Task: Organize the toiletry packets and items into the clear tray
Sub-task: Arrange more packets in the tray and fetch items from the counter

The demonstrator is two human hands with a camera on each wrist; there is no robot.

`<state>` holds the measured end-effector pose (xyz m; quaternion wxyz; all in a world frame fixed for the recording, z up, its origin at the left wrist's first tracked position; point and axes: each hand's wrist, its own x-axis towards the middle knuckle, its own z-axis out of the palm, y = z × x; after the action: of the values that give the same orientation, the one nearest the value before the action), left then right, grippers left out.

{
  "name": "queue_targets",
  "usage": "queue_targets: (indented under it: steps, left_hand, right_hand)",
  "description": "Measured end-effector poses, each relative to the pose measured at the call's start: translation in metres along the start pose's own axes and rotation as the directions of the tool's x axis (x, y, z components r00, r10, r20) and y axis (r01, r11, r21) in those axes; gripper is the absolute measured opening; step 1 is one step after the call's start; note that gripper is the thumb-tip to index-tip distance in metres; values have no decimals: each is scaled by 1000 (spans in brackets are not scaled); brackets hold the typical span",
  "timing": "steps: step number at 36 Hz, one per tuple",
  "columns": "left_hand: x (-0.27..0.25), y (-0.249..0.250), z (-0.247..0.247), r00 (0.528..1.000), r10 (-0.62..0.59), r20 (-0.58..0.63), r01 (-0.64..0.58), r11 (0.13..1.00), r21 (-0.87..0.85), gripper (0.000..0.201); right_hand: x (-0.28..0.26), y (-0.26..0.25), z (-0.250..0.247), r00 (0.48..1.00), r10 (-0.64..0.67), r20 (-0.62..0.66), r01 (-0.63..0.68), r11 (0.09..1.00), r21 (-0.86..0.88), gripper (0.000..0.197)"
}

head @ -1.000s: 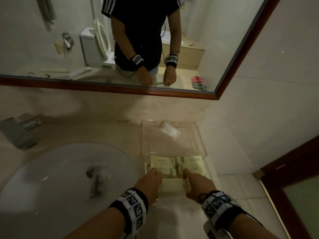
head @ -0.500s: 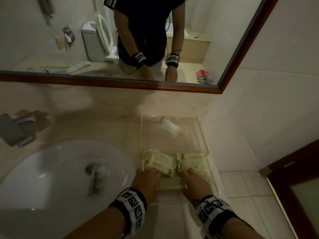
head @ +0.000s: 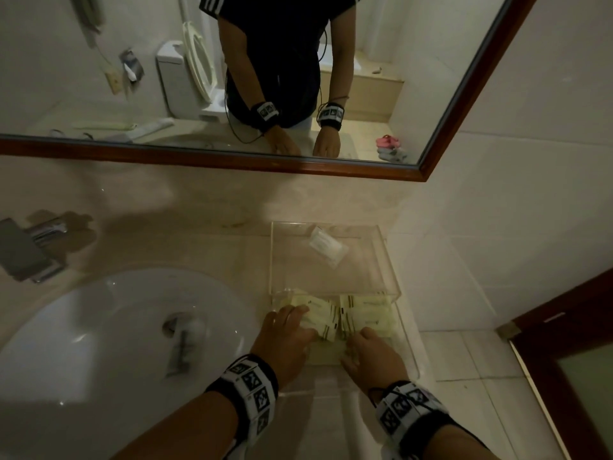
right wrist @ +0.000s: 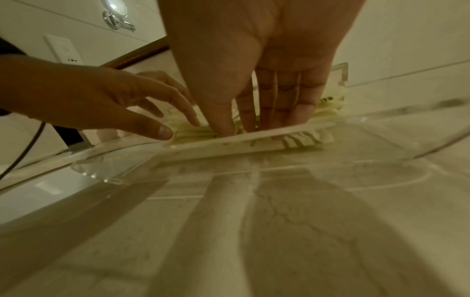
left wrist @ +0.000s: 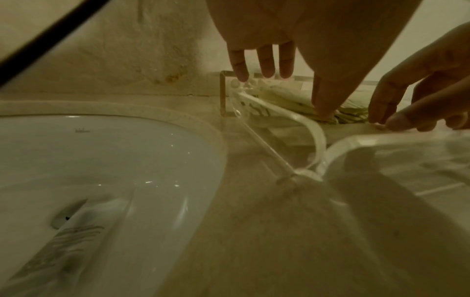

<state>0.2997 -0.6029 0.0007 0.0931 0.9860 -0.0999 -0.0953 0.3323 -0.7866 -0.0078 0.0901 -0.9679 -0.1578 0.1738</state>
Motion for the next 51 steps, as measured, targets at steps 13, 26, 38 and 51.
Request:
queue_targets:
  steps: [13,26,38,51]
  left_hand:
    - [-5,1,7,996,-71,56,70,997,26,47]
    - [-36,-17,-36,996,-61,69,64,997,-36,53]
    - [-146,-149,-80,893,-433,121,448,882,-146,52]
    - [-287,-280,-81,688,-714,128,725,670,-157,51]
  right_hand:
    - [3,-13,5,1000,-3,9,3,1000,20,29]
    - [-7,-57,-26,997,-33,-72,36,998,45,19]
    - [17,-236,-38,947,-320,18,320,947,-1,15]
    - [18,-419,11,844,-509,171,511,859,35,15]
